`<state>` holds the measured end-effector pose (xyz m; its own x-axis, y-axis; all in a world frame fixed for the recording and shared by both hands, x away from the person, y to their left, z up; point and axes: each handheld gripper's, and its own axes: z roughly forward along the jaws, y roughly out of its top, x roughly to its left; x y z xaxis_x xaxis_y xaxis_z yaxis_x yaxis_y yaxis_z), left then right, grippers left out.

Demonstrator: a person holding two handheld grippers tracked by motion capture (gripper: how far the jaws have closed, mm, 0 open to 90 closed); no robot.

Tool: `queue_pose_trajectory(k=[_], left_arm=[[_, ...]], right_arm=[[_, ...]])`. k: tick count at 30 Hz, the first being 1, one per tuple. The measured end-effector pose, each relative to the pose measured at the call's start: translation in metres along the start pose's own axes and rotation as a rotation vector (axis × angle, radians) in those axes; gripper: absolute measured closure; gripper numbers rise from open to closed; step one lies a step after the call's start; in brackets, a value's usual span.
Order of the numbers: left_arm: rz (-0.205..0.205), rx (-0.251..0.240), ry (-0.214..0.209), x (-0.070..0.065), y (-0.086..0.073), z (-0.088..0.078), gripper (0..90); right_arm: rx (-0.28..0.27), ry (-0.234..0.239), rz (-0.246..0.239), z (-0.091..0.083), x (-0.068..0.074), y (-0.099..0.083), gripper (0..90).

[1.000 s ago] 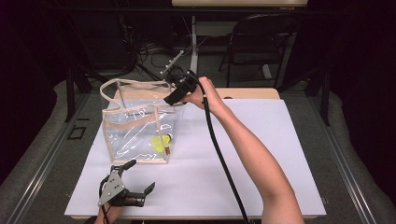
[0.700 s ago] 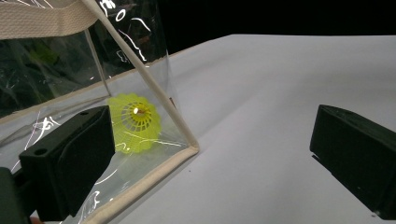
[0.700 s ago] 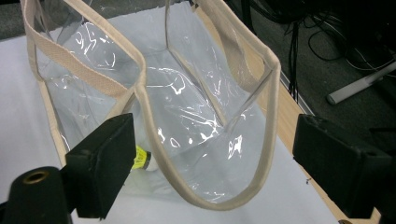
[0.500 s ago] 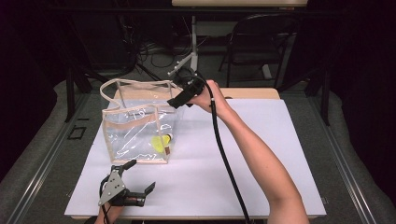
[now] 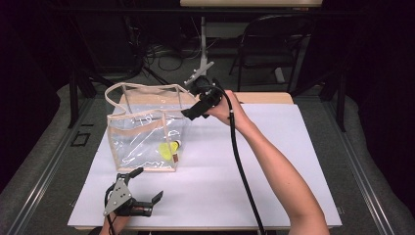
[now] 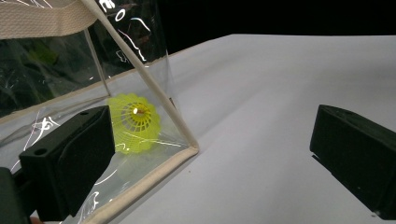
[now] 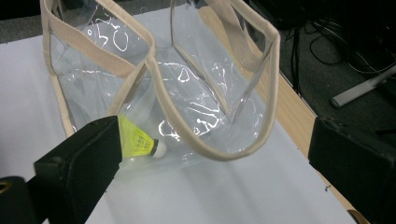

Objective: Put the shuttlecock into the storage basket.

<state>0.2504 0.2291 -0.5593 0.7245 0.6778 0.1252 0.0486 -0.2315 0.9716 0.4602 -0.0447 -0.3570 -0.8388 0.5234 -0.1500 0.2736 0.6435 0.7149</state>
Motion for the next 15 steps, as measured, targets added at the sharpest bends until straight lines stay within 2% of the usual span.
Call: queue_pose_trajectory(k=[10,15], left_arm=[[-0.001,0.003,-0.002,-0.001,0.000,0.000,0.0],[0.001,0.000,-0.001,-0.001,0.000,0.000,0.0]], right_arm=[[-0.016,-0.005,0.000,-0.009,0.006,-0.024,0.4],[-0.029,-0.003,0.018,-0.014,0.010,-0.037,0.3]])
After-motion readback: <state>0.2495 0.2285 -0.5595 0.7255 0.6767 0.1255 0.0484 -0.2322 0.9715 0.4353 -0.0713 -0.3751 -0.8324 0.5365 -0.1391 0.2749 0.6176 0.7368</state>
